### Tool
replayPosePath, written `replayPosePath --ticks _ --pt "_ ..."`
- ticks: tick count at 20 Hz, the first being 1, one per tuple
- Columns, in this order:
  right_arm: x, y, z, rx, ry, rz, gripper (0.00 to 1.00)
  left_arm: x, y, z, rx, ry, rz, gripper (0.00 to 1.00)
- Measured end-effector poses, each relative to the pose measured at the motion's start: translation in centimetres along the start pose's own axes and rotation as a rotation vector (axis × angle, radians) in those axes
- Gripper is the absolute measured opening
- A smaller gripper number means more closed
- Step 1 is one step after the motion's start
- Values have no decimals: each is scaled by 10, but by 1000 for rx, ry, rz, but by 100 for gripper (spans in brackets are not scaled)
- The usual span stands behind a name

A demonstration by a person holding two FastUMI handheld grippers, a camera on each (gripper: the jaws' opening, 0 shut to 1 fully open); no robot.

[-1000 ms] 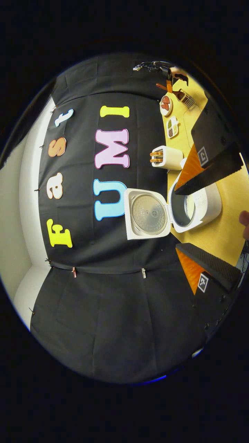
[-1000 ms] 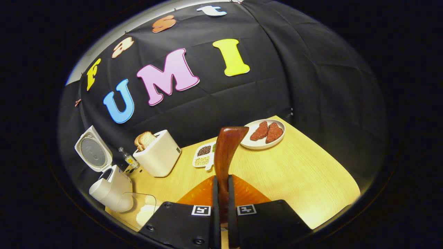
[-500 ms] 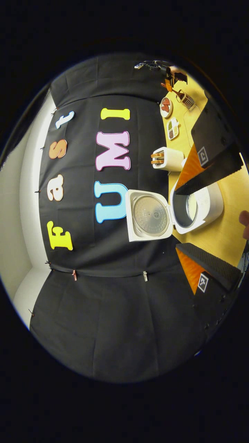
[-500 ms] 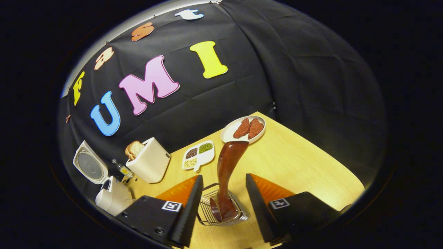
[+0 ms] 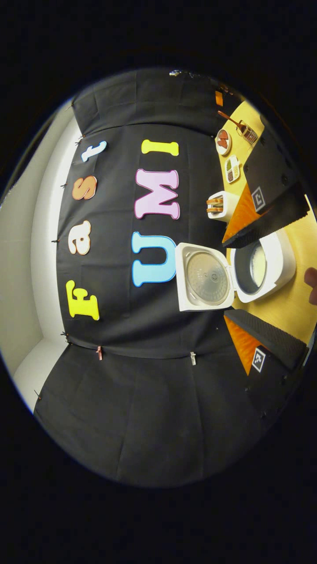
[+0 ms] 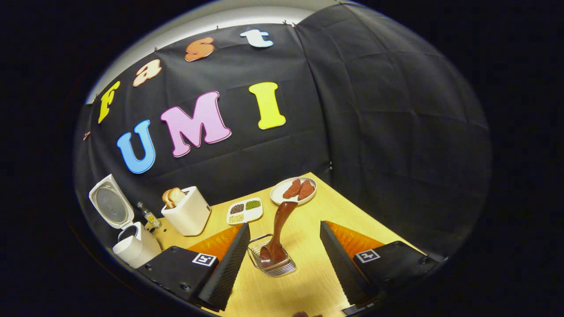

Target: Close the left gripper, press the button to open the rice cooker; take a wooden spoon from the chopstick holder with the right hand, scoop a spoonful of rice and pour it into the rice cooker, then put the wooden spoon back into the chopstick holder.

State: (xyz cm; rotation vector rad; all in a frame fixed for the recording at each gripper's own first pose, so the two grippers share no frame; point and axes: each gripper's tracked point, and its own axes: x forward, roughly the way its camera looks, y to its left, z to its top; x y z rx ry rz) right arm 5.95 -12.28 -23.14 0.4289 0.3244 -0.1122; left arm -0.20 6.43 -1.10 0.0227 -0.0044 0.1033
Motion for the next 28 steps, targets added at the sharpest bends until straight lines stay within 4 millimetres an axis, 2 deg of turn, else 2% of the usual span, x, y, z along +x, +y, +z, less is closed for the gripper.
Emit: replayPosePath --ticks 3,8,10,13,15,18,20,24,26,28 --pt "-32 25 35 -92 -63 29 98 25 -3 30 -25 -43 -8 96" --pt "-79 70 87 -202 -180 59 98 88 4 73 -67 -85 11 96" --pt "-89 88 91 -210 -187 84 98 113 1 86 -89 -94 2 95" --pt "-100 100 98 -243 -189 72 98 152 4 103 -89 -114 0 96" --pt "-111 115 102 -211 -196 84 98 177 3 111 -97 -124 -17 95" --pt "-125 136 103 -152 -210 115 98 213 7 115 -83 -129 -17 95" --pt "-129 134 107 -164 -235 89 98 236 8 112 -60 -124 -16 98" --pt "-142 133 104 -182 -233 56 98 280 10 109 -11 -131 12 95" --pt "-151 129 102 -195 -233 36 98 305 14 99 17 -105 46 95" --pt "-157 123 99 -210 -231 9 98 325 14 80 16 -48 53 95"
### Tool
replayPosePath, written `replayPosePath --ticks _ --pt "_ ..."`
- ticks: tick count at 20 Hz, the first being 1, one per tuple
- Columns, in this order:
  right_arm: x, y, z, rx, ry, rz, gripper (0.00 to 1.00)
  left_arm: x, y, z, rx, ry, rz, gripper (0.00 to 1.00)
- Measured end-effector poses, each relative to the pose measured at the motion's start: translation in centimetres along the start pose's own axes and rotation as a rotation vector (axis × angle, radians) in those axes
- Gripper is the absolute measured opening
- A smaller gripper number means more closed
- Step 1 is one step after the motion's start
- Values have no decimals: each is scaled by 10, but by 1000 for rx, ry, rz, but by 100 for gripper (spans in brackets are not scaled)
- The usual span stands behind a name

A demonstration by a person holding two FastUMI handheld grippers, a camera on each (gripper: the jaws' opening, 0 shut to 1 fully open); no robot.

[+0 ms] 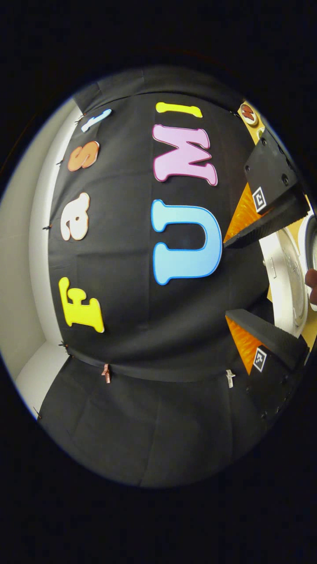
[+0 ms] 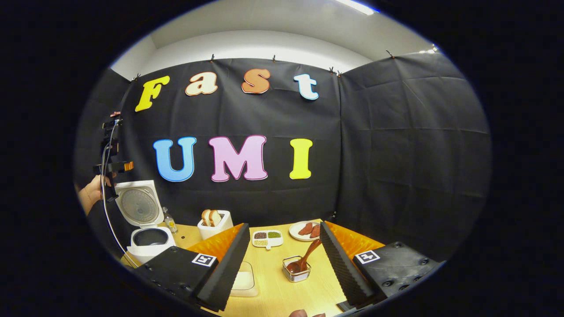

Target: Close the left gripper, press the button to open the rice cooker; take a wooden spoon from the chopstick holder with the right hand, scoop a spoonful of rice and pour it into the rice cooker, then put the wooden spoon back into the chopstick holder.

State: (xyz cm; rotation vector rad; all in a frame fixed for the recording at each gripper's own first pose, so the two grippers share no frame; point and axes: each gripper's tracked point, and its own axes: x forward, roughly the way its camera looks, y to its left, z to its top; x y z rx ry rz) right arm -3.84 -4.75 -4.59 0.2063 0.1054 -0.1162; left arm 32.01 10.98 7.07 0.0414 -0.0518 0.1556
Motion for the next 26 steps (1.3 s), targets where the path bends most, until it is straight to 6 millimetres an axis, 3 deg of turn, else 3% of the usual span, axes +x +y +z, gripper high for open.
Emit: replayPosePath --ticks 3,7,11,14,19,22,26 --pt "-8 -5 -5 -13 18 -17 98 19 -5 -30 -4 87 4 95" --pt "-15 -12 -7 5 36 -26 98 27 -14 -63 8 194 -12 96" --pt "-15 -14 -7 33 44 -16 98 14 -17 -68 -56 216 -19 98" --pt "-15 -15 -7 45 50 1 98 -14 -26 -74 -58 228 -41 99" --pt "-13 -18 -3 60 50 34 98 -75 -53 -101 -84 289 -63 98" --pt "-10 -22 -2 64 54 51 98 -113 -70 -132 -118 346 -75 98" --pt "-10 -21 5 90 56 83 98 -145 -82 -182 -156 390 -59 99"
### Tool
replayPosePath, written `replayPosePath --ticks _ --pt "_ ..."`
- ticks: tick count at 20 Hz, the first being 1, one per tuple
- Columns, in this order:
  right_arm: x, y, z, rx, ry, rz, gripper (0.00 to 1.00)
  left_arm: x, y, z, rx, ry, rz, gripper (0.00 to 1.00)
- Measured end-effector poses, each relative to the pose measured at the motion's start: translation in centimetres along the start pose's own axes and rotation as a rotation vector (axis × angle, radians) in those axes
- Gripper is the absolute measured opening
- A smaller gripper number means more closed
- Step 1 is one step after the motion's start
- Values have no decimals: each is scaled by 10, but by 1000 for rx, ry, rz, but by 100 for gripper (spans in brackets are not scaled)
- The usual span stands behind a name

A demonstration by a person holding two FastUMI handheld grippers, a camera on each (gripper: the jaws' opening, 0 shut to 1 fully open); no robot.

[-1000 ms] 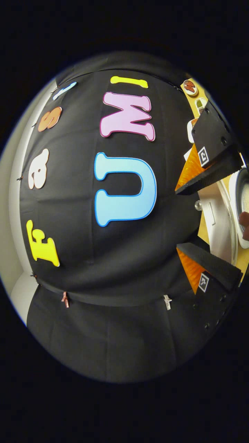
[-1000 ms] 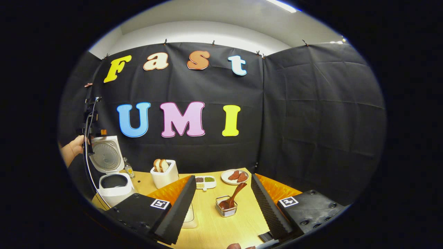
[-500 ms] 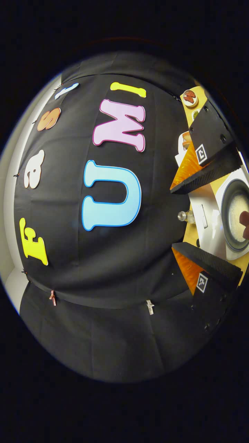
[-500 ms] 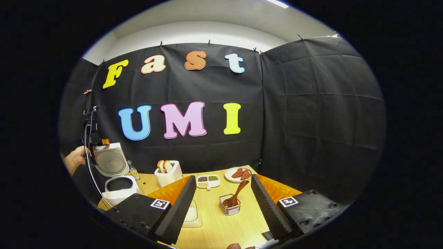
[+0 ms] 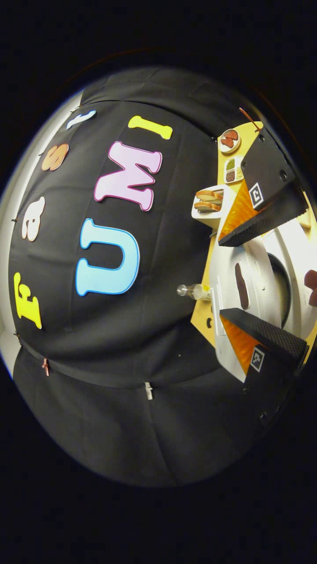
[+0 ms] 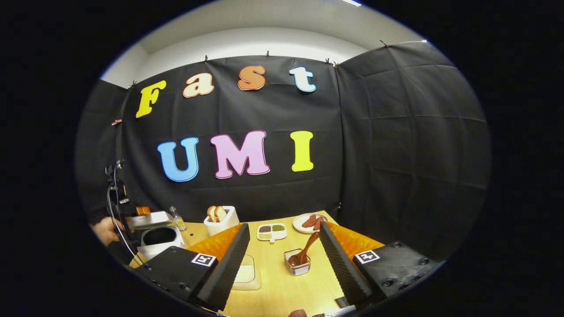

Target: Close the left gripper, press the button to open the rice cooker; take a wooden spoon from the chopstick holder with the right hand, scoop a spoonful of rice and pour it into the rice cooker, then put the wooden spoon back into the chopstick holder.

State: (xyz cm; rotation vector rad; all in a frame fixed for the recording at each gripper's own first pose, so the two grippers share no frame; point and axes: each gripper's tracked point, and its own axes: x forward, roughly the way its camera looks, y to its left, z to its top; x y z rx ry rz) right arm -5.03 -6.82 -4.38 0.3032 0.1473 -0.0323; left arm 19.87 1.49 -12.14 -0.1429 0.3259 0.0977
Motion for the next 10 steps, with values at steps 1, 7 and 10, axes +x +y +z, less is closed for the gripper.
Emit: replayPosePath --ticks 1,7,10 --pt "0 -2 0 5 -2 2 98 -1 0 -11 -6 3 6 98" --pt "-3 -3 -14 5 48 25 98 2 2 -49 7 27 57 95" --pt "-3 -1 -16 15 58 35 98 4 2 -65 44 61 96 95"
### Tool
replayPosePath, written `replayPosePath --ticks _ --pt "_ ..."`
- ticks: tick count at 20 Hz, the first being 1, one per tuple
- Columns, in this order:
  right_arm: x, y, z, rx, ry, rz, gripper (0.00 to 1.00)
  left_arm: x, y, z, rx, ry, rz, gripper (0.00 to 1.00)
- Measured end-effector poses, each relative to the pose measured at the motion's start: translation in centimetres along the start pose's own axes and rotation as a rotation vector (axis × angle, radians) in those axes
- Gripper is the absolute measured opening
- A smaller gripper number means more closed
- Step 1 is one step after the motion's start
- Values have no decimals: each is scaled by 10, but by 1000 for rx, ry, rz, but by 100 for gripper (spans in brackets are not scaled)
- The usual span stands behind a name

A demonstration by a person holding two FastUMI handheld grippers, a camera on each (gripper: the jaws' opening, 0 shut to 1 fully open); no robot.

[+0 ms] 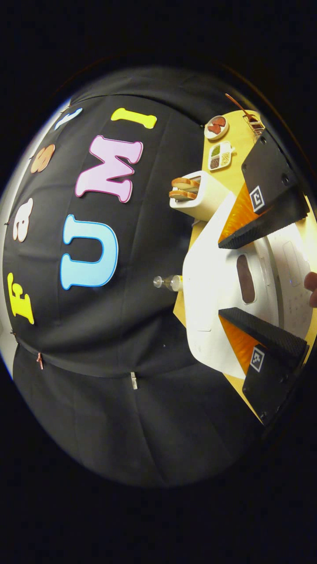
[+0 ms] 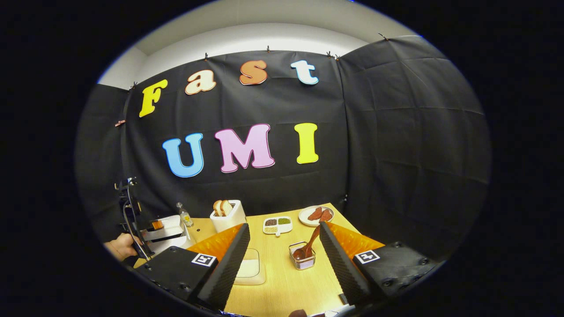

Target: Close the left gripper, press the button to open the rice cooker; take a wooden spoon from the chopstick holder with the right hand, scoop a spoonful of rice and pour it into the rice cooker, then put the wooden spoon back into the chopstick holder.

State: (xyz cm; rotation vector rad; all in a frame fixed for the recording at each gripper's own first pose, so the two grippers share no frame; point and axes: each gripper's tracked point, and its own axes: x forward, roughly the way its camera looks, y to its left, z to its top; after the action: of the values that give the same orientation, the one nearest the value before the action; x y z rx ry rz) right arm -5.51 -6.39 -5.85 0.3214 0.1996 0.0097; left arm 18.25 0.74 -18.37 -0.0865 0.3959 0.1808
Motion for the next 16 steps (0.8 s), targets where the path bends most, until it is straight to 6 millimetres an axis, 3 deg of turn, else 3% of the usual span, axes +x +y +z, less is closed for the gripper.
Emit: replayPosePath --ticks 6,16 --pt "7 6 -2 -9 13 17 98 6 1 -34 40 63 39 96" --pt "11 13 -8 7 33 29 98 13 -4 -41 118 11 2 99"
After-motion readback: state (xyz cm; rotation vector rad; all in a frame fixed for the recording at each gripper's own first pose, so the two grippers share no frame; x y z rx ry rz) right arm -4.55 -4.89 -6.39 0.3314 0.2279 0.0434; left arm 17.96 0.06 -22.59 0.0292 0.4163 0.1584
